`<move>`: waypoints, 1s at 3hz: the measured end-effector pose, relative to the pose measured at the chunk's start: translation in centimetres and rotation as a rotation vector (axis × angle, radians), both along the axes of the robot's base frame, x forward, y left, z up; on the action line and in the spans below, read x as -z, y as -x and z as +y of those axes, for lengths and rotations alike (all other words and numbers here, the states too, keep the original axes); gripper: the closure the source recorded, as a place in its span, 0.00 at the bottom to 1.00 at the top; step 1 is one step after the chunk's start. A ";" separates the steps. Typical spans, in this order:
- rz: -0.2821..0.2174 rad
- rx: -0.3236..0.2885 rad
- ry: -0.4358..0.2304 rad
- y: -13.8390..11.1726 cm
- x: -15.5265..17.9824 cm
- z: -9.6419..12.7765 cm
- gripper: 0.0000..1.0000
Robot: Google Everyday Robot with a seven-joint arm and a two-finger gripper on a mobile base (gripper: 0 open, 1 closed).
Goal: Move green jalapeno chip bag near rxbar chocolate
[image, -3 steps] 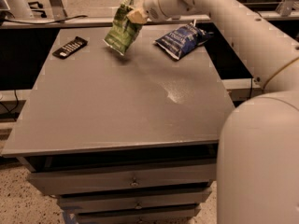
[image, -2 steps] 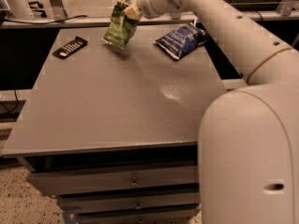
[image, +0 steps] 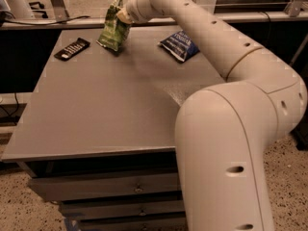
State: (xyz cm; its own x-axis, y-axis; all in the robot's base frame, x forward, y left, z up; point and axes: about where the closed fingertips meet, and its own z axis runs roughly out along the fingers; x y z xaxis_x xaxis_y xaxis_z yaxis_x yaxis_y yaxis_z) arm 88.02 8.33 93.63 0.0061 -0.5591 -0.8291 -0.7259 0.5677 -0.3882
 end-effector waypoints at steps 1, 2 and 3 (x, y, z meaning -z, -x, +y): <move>-0.001 0.024 -0.013 -1.3 0.6 1.9 1.00; 0.020 0.039 -0.046 -2.0 0.9 3.6 1.00; 0.054 0.048 -0.105 -1.8 1.1 4.7 1.00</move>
Offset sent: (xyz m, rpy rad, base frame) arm 0.0279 0.0528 -0.0068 0.0903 0.0392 -0.0656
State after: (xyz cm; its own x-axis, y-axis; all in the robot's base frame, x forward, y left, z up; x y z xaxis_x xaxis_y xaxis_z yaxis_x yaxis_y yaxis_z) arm 89.82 13.08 92.52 -0.0647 -0.4678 -0.8815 -0.7149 0.6381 -0.2861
